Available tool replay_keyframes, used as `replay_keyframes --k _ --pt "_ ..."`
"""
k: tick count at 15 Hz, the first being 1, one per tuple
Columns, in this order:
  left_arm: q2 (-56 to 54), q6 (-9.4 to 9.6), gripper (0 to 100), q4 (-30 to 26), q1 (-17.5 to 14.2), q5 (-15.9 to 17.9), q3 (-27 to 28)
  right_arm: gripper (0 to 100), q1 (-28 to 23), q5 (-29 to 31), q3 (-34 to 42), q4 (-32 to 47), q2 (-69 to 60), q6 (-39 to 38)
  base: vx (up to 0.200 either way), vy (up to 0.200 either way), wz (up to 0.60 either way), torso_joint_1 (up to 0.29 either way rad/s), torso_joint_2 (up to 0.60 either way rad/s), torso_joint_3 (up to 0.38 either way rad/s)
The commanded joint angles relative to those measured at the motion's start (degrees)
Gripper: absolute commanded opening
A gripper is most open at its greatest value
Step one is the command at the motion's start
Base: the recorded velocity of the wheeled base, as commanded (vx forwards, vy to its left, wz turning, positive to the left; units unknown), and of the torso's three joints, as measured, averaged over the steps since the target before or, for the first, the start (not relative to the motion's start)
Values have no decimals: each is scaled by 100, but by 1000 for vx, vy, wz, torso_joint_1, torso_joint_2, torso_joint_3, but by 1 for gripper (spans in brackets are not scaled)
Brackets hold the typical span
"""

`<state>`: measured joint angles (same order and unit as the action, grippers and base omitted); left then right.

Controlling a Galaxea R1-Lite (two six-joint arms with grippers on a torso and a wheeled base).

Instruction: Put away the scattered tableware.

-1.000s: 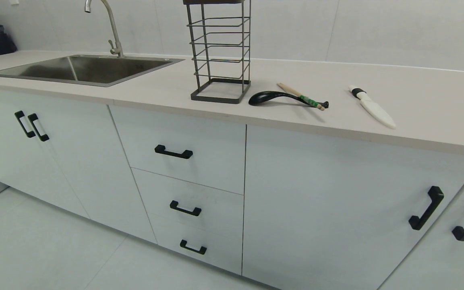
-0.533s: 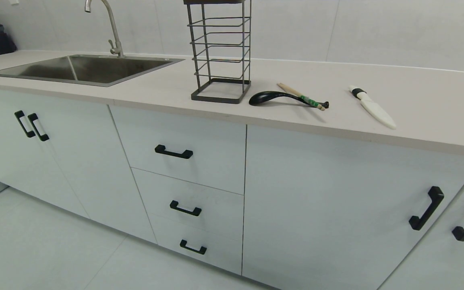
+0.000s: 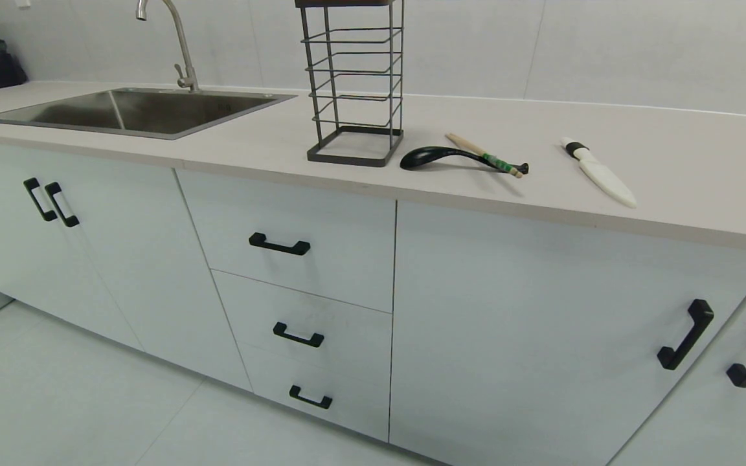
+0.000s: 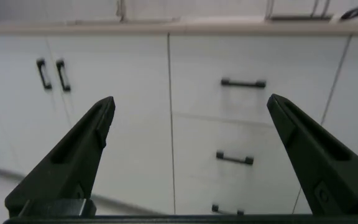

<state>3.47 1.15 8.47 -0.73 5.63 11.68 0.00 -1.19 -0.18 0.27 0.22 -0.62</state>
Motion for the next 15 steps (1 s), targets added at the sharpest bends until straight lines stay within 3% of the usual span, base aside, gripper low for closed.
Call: replay_keyframes --k 1,2,3,4,5,6,8,10,11,15 --pt "1076 44 100 -302 82 887 678 0 0 -4 1 0 4 1 0 0 0 0 0 0" --pt "1296 105 100 -302 73 1001 704 0 0 -4 1 0 4 1 0 0 0 0 0 0" --pt "1867 624 100 -294 100 1186 695 0 0 -4 1 0 13 1 0 0 0 0 0 0" --pt "2140 1019 100 -311 143 1300 669 0 0 -4 1 0 4 1 0 0 0 0 0 0" --pt "2175 1081 100 -311 152 1309 669 0 0 -4 1 0 4 1 0 0 0 0 0 0" --pt "2562 1828 100 -381 161 1344 678 0 0 -4 1 0 4 1 0 0 0 0 0 0" --pt "3098 2698 100 -399 161 1326 766 0 0 -4 1 0 4 1 0 0 0 0 0 0" --pt "3871 3849 100 -373 179 1318 898 0 0 -4 1 0 4 1 0 0 0 0 0 0" --pt "4284 4236 100 -346 293 1335 950 0 0 -4 1 0 4 1 0 0 0 0 0 0" --pt "5242 4500 100 -329 996 1054 950 0 0 -4 1 0 4 1 0 0 0 0 0 0"
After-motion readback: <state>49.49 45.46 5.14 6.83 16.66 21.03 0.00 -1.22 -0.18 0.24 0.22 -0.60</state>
